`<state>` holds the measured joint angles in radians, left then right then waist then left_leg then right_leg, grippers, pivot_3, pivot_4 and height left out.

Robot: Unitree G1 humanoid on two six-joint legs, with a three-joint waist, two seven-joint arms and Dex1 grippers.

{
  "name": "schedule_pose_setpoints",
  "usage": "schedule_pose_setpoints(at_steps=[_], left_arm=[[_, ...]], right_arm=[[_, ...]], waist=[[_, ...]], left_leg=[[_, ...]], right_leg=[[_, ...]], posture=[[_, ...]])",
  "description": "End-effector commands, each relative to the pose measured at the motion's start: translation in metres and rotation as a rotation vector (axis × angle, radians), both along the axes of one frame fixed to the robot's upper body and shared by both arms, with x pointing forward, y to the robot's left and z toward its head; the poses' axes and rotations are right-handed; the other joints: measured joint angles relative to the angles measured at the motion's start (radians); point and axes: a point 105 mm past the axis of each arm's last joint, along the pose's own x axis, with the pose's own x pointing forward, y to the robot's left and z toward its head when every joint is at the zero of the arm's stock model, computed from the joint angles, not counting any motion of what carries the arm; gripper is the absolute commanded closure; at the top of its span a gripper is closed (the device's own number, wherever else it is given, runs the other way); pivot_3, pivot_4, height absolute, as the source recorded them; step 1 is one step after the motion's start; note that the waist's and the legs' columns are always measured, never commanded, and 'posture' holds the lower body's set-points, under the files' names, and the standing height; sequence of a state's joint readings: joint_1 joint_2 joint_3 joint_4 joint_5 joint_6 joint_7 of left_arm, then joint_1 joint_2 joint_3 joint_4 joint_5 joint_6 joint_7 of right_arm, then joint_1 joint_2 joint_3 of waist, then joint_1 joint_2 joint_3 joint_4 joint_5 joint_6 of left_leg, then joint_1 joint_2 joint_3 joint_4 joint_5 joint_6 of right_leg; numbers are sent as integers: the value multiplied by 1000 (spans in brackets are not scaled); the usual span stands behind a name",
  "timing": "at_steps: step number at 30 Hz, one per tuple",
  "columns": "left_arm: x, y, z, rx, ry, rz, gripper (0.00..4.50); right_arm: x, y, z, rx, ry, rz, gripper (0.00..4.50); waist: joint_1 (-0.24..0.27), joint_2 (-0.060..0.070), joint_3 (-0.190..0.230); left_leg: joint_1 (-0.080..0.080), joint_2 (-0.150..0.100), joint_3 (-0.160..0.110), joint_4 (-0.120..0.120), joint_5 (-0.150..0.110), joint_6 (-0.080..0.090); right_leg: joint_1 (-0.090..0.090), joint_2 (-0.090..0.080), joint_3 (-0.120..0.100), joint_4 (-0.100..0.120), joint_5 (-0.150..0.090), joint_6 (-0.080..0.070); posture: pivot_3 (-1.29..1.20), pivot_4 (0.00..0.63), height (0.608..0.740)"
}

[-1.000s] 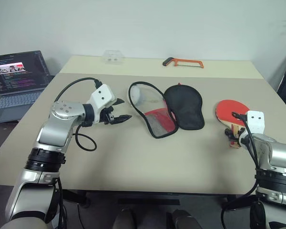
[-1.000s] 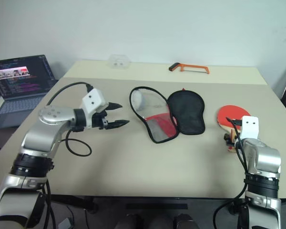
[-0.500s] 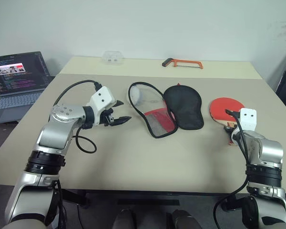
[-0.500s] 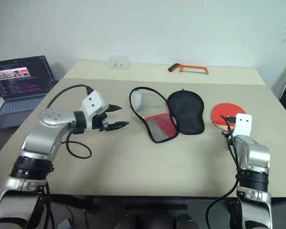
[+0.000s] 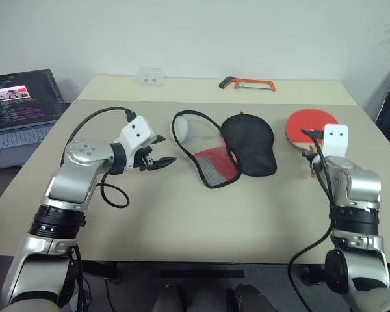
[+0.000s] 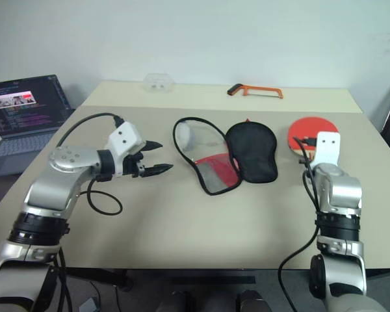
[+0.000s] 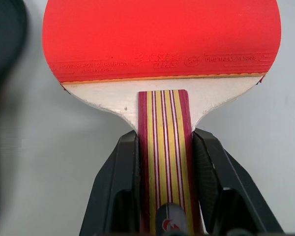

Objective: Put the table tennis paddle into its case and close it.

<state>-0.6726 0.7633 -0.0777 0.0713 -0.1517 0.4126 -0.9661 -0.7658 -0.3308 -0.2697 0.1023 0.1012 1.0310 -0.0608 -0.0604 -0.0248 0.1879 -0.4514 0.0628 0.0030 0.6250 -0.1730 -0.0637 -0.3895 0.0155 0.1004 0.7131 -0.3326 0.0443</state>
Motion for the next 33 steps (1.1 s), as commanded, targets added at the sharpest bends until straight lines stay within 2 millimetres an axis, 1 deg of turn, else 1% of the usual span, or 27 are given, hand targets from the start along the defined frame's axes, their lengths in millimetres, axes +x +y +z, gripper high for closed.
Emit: schedule_pose_setpoints(at_steps=[1,4,7,10,12,14,18,25,30,33], left_arm=[[-4,5,18,9,-68,15,933],[-5,4,18,10,-68,16,933],[-6,3,19,9,-70,19,933],[-7,3,18,6,-72,23,933],[-9,3,18,5,-72,28,933],[-11,4,16,4,-69,35,933],[-14,7,14,6,-63,49,933],[-15,8,14,5,-60,60,933],[-16,8,12,4,-56,64,933],[-16,7,11,6,-51,62,933]], right_arm=[[13,54,51,2,-166,190,3395],[22,95,54,19,-173,325,3395],[29,120,49,27,-166,394,3395],[38,135,37,28,-139,431,3395],[43,136,29,19,-123,435,3395],[46,132,22,3,-107,428,3395],[49,123,15,-7,-89,411,3395],[46,122,12,63,-54,410,3395],[42,113,0,84,-6,381,3395],[41,114,-4,75,10,386,3395]], waist=[[-2,0,0],[-5,0,0],[-3,0,0],[7,0,0],[10,0,0],[11,0,0],[5,0,0],[-1,0,0],[0,0,0],[0,0,0]], left_leg=[[0,0,0,0,0,0],[0,1,-1,0,0,0],[0,0,-1,0,0,0],[-1,0,-1,1,0,0],[-1,0,-1,1,0,0],[-1,0,-1,1,0,0],[-1,0,-1,0,0,0],[-1,0,-1,0,0,0],[-1,0,-1,0,0,0],[-1,0,-1,0,0,0]], right_leg=[[0,0,0,0,0,0],[0,1,-1,0,0,0],[0,0,-1,0,0,0],[0,0,-2,0,0,0],[0,-1,-2,0,0,0],[0,-1,-2,0,0,0],[0,0,-2,0,0,0],[0,0,-2,0,0,0],[0,0,-2,0,0,0],[0,0,-2,0,0,0]], posture=[[0,150,740],[0,150,740],[0,150,740],[0,150,740],[0,150,740],[0,150,740],[0,150,740],[0,150,740],[0,150,740],[0,150,740]])
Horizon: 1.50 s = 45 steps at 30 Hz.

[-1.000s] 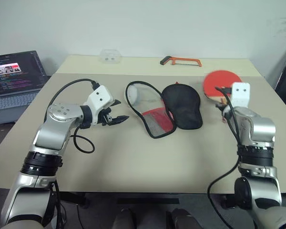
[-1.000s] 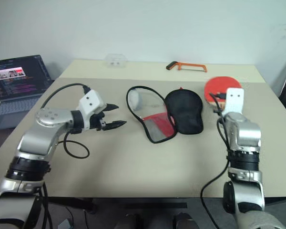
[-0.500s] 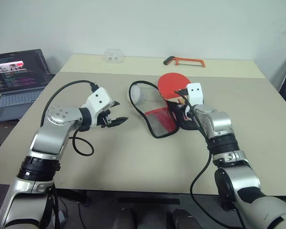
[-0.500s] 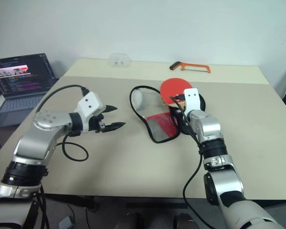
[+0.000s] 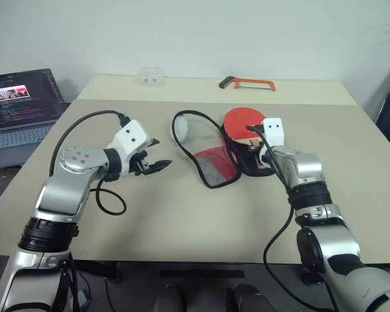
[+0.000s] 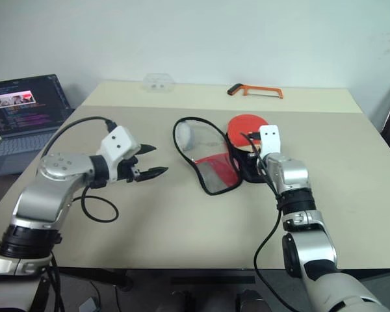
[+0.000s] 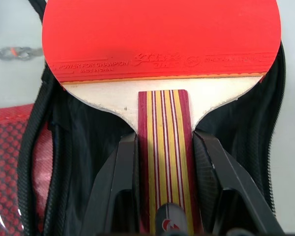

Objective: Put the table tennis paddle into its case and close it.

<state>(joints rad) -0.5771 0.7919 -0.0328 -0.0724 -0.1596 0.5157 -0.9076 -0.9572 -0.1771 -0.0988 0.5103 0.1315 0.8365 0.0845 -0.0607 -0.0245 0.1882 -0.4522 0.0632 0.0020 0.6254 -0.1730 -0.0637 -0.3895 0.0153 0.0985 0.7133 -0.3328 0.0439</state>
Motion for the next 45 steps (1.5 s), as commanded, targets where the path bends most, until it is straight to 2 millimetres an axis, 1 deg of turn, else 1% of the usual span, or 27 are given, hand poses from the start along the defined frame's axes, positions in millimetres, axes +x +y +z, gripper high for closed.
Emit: schedule_pose_setpoints(at_steps=[1,8,16,21,23,24,28,30,31,32,34,36,38,39,42,44,45], left_arm=[[-3,-2,15,4,-56,-13,933],[-3,-1,16,8,-59,-12,933],[-3,0,16,14,-60,-9,933],[-3,2,16,17,-61,-6,933],[-2,2,16,18,-62,-6,933],[-2,1,16,18,-62,-8,933],[-1,1,16,18,-60,-10,933],[-1,1,16,18,-60,-9,933],[-1,1,16,19,-60,-8,933],[-1,2,15,20,-59,-7,933],[0,4,15,21,-58,3,933],[2,8,14,23,-54,18,933],[2,11,11,21,-45,23,933],[3,10,8,23,-38,21,933],[8,8,-2,42,-21,5,933],[16,4,-8,50,-19,4,933],[20,1,-11,55,-18,3,933]], right_arm=[[1,0,20,6,-73,8,3395],[2,5,14,1,-53,29,3395],[3,3,2,6,-15,16,3395],[2,3,-1,5,-3,21,3395],[2,2,-1,9,-4,12,2659],[2,1,-1,16,-8,4,2404],[4,-2,4,23,-25,-16,1050],[4,-3,6,31,-33,-18,258],[3,-2,9,37,-40,-13,37],[2,-2,15,39,-53,-7,37],[-4,-2,38,46,-100,21,37],[-16,-5,67,39,-163,75,37],[-32,-13,88,2,-213,135,37],[-41,-19,94,-42,-238,169,37],[-64,-36,101,-122,-289,292,37],[-85,-42,107,-93,-365,447,37],[-99,-43,107,-75,-394,543,37]], waist=[[0,0,0],[0,0,0],[0,0,0],[0,0,0],[0,0,0],[0,0,0],[0,0,0],[0,0,0],[0,0,0],[0,0,0],[1,0,0],[2,1,0],[4,1,0],[9,1,0],[20,0,0],[23,0,0],[25,0,0]], left_leg=[[0,0,0,0,0,0],[0,0,0,0,0,0],[0,0,0,0,0,0],[0,0,0,0,0,0],[0,0,0,0,0,0],[0,0,0,0,0,0],[0,0,0,0,0,0],[0,0,0,0,0,0],[0,0,0,0,0,0],[0,0,0,0,0,0],[0,0,0,0,0,0],[0,0,0,0,0,0],[0,0,0,0,0,0],[0,0,0,0,0,0],[0,0,-1,0,0,0],[0,0,-1,0,0,0],[0,0,-1,1,0,0]], right_leg=[[0,0,0,0,0,0],[0,0,0,0,0,0],[0,0,0,0,0,0],[0,0,0,0,0,0],[0,0,0,0,0,0],[0,0,0,0,0,0],[0,0,0,0,0,0],[0,0,0,0,0,0],[0,0,0,0,0,0],[0,0,0,0,0,0],[0,0,0,0,0,0],[0,0,0,0,0,0],[0,0,0,0,0,0],[0,0,0,0,0,0],[1,0,-1,-2,0,0],[2,0,-1,-2,0,0],[2,0,-1,-2,0,0]], posture=[[0,150,740],[0,150,740],[0,150,740],[0,150,740],[0,150,740],[0,150,740],[0,150,740],[0,150,740],[0,150,740],[0,150,740],[0,150,740],[0,150,740],[0,150,740],[0,150,740],[0,150,740],[0,150,740],[0,150,740]])
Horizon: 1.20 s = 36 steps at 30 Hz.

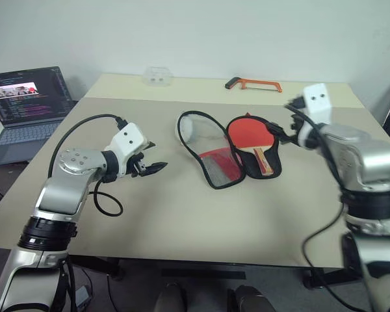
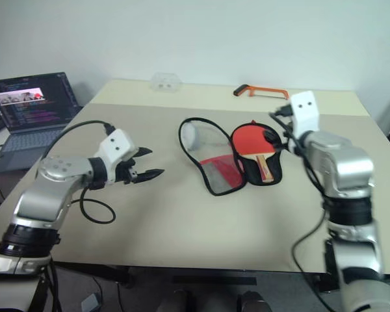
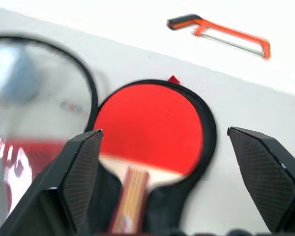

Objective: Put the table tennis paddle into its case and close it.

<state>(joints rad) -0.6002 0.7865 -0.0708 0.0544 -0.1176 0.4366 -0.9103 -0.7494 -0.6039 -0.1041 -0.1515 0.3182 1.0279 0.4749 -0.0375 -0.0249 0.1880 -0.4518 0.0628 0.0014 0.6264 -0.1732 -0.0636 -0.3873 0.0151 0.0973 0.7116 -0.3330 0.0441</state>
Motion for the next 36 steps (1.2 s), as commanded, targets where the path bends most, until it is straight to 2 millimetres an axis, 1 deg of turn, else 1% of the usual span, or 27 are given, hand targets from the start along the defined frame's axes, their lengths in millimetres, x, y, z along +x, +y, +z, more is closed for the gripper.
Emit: schedule_pose_setpoints(at_steps=[1,2,3,5,7,10,13,14,17,19,21,24,25,29,31,33,34,36], left_arm=[[13,-12,0,30,-41,-27,933],[17,-14,-3,46,-40,-30,933],[21,-18,-9,73,-36,-40,1117],[23,-26,-20,109,-13,-83,1512],[28,-34,-26,123,-3,-106,2132],[36,-38,-29,117,4,-96,3261],[38,-49,-40,85,55,-112,4367],[39,-52,-43,80,65,-105,4464],[49,-53,-48,85,58,-41,4464],[57,-62,-47,64,29,-16,4464],[60,-79,-40,-12,24,-31,4464],[65,-111,-23,-102,-14,-83,4464],[66,-118,-19,-118,-31,-100,4464],[74,-169,27,-327,-129,-160,4464],[74,-196,42,-396,-148,-191,4464],[71,-221,46,-424,-148,-208,4464],[70,-228,45,-427,-148,-209,4464],[66,-251,24,-371,-107,-176,4464]], right_arm=[[-43,10,18,36,-130,344,37],[-53,10,15,34,-133,406,37],[-63,10,10,32,-124,471,6],[-78,10,0,23,-109,560,0],[-83,10,-3,34,-111,589,0],[-83,15,0,60,-146,597,0],[-88,23,2,76,-159,631,0],[-90,25,1,77,-157,640,0],[-97,28,2,89,-147,669,0],[-100,29,2,88,-147,671,0],[-100,29,1,79,-146,656,0],[-96,26,-2,66,-146,619,0],[-95,25,-3,64,-146,611,0],[-94,23,-3,62,-158,583,0],[-95,24,-2,66,-168,575,0],[-94,22,0,63,-178,556,0],[-94,22,0,61,-181,546,0],[-92,16,0,53,-190,502,0]], waist=[[4,0,0],[5,0,0],[5,0,0],[2,0,0],[-5,0,0],[-14,0,0],[-16,0,0],[-16,0,0],[-14,0,0],[-10,0,0],[-7,0,0],[4,0,0],[6,-1,0],[10,-1,1],[10,-2,1],[10,-2,1],[9,-2,1],[7,-2,1]], left_leg=[[0,0,0,0,0,0],[0,0,0,1,0,0],[0,0,0,1,0,0],[0,0,0,1,0,0],[0,0,0,1,0,0],[1,0,0,2,0,0],[1,0,-1,2,0,0],[0,0,-1,2,0,0],[0,0,-1,2,0,0],[0,0,-1,2,0,0],[0,-1,-2,3,0,0],[0,-1,-2,3,0,0],[0,-1,-2,3,0,0],[0,-2,-2,3,0,0],[-1,-2,-2,3,0,0],[-1,-3,-1,3,0,0],[-1,-3,-1,3,0,0],[0,-3,-1,2,0,0]], right_leg=[[0,0,0,0,0,0],[0,0,0,0,0,0],[0,0,0,0,0,0],[1,0,0,0,0,0],[1,0,1,0,0,0],[1,1,1,2,0,0],[1,1,1,2,0,0],[1,1,0,2,0,0],[1,1,0,1,0,0],[1,1,0,2,0,0],[2,1,0,2,0,0],[2,0,0,2,0,1],[2,0,0,2,0,1],[2,0,0,1,0,1],[2,0,0,0,0,1],[3,0,0,-1,0,1],[3,0,0,-1,0,2],[3,0,0,-2,0,2]], posture=[[0,150,740],[0,150,740],[0,150,740],[0,150,740],[0,150,740],[0,150,740],[0,150,740],[0,150,740],[0,150,740],[0,150,740],[0,150,740],[0,150,740],[0,150,740],[0,150,740],[0,150,740],[0,150,740],[0,150,740],[0,150,740]])
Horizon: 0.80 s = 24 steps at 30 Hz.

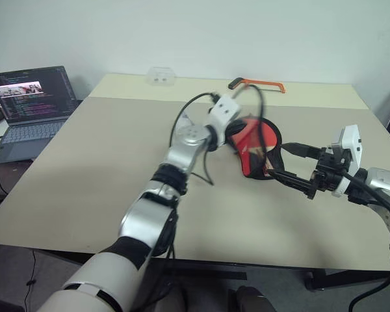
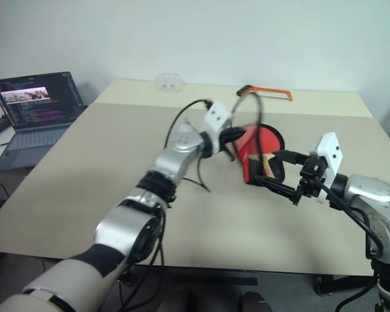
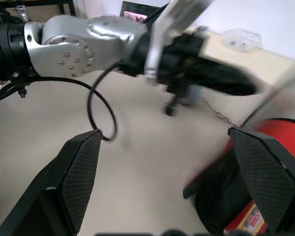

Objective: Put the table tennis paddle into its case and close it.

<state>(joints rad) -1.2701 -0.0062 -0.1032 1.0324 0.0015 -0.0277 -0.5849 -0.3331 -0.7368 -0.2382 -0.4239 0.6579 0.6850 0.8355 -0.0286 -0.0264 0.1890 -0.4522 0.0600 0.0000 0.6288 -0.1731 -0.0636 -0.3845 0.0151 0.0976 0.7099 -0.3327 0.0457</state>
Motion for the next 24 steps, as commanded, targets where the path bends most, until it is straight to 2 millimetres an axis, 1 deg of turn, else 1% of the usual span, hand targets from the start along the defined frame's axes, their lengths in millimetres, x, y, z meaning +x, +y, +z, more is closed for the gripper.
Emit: schedule_pose_setpoints(at_steps=[1,2,3,4,5,7,9,11,12,13,14,16,17,19,21,24], left_arm=[[-2,-23,-34,92,38,73,4464],[-4,-28,-44,129,42,92,4464],[-4,-30,-50,149,40,104,4464],[-4,-29,-51,153,34,113,4464],[-1,-26,-47,129,35,121,4464],[5,-9,-32,102,4,115,4464],[6,4,-20,88,-20,61,4464],[-7,31,-2,40,-35,-103,4464],[-17,49,3,38,-45,-169,4464],[-25,60,6,45,-51,-213,4464],[-33,74,3,75,-50,-233,4464],[-47,108,-4,134,-23,-233,4464],[-52,124,-3,126,-5,-204,4303],[-59,142,0,98,22,-161,3895],[-72,158,-2,111,48,-145,3179],[-86,175,-6,137,76,-108,2046]], right_arm=[[-2,-8,14,-5,-79,-60,0],[-2,-10,14,-6,-82,-74,0],[-2,-12,14,-8,-84,-82,0],[-3,-12,14,-10,-85,-88,0],[-2,-15,13,-10,-76,-104,0],[3,-23,6,-25,-29,-168,0],[13,-33,-1,-36,12,-255,0],[41,-51,-11,56,102,-433,0],[54,-57,-17,116,150,-512,0],[62,-60,-21,153,186,-561,0],[71,-64,-26,198,227,-612,0],[89,-72,-42,272,325,-722,0],[94,-72,-49,308,368,-743,0],[101,-72,-56,373,429,-749,0],[104,-69,-60,444,485,-727,0],[107,-68,-60,559,539,-690,0]], waist=[[-3,0,0],[-4,0,0],[-6,0,0],[-9,0,0],[-14,0,0],[-22,0,0],[-29,0,0],[-34,1,0],[-39,2,-1],[-46,2,-1],[-49,2,-1],[-51,3,-2],[-51,4,-2],[-42,4,-2],[-29,4,-2],[-16,4,-2]], left_leg=[[0,0,0,0,0,0],[0,0,0,0,0,0],[1,0,0,0,0,0],[1,0,0,0,0,0],[1,0,0,0,0,0],[1,0,0,-1,0,0],[2,0,0,-1,0,0],[3,1,1,-2,1,-1],[4,1,1,-2,2,-4],[5,2,2,-3,3,-6],[6,2,2,-4,5,-9],[7,3,1,-5,6,-10],[7,3,1,-5,6,-10],[6,3,1,-5,5,-8],[3,3,-1,-4,5,-7],[2,2,-1,-2,5,-7]], right_leg=[[0,0,0,0,0,0],[0,0,1,0,0,0],[0,0,1,0,0,0],[0,0,1,1,0,0],[0,1,1,1,0,0],[-1,1,2,3,0,0],[-1,1,2,4,0,0],[-1,1,2,4,0,0],[0,1,2,4,0,0],[0,1,3,4,0,0],[0,1,3,5,0,-1],[0,1,1,6,0,-2],[0,1,1,6,-1,-2],[0,1,1,5,-1,-3],[0,0,-1,4,-1,-3],[0,-1,-1,4,-1,-3]], posture=[[0,150,740],[0,150,740],[0,150,740],[0,150,740],[0,150,740],[0,150,740],[0,150,740],[0,150,740],[0,150,740],[0,150,740],[0,150,740],[0,150,740],[0,150,740],[0,150,740],[0,150,740],[0,150,740]])
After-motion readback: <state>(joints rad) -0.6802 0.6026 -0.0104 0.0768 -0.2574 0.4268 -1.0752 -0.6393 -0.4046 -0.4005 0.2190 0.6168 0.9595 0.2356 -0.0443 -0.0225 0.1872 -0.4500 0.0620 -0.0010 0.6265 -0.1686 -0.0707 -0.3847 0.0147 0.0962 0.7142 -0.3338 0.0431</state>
